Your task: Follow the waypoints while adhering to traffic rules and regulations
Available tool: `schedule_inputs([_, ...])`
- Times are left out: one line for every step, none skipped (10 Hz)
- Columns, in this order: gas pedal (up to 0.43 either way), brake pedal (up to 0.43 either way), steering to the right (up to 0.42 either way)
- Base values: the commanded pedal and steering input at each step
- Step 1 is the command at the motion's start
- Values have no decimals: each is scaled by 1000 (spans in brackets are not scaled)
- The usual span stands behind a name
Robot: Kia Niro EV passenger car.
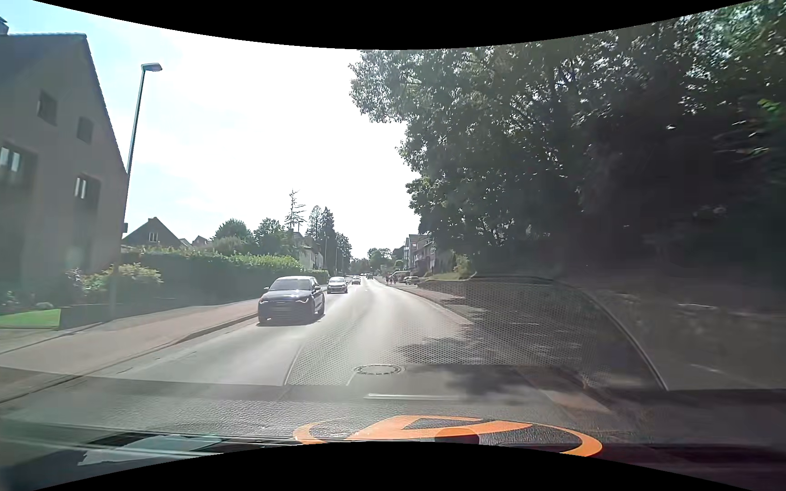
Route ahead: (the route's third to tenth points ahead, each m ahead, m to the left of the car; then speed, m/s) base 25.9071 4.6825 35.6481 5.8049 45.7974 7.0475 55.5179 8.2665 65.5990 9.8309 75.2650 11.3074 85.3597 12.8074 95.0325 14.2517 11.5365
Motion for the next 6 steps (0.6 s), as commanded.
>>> schedule_inputs([98, 0, -22])
schedule_inputs([98, 0, -22])
schedule_inputs([98, 0, -22])
schedule_inputs([98, 0, -21])
schedule_inputs([98, 0, -20])
schedule_inputs([98, 0, -18])
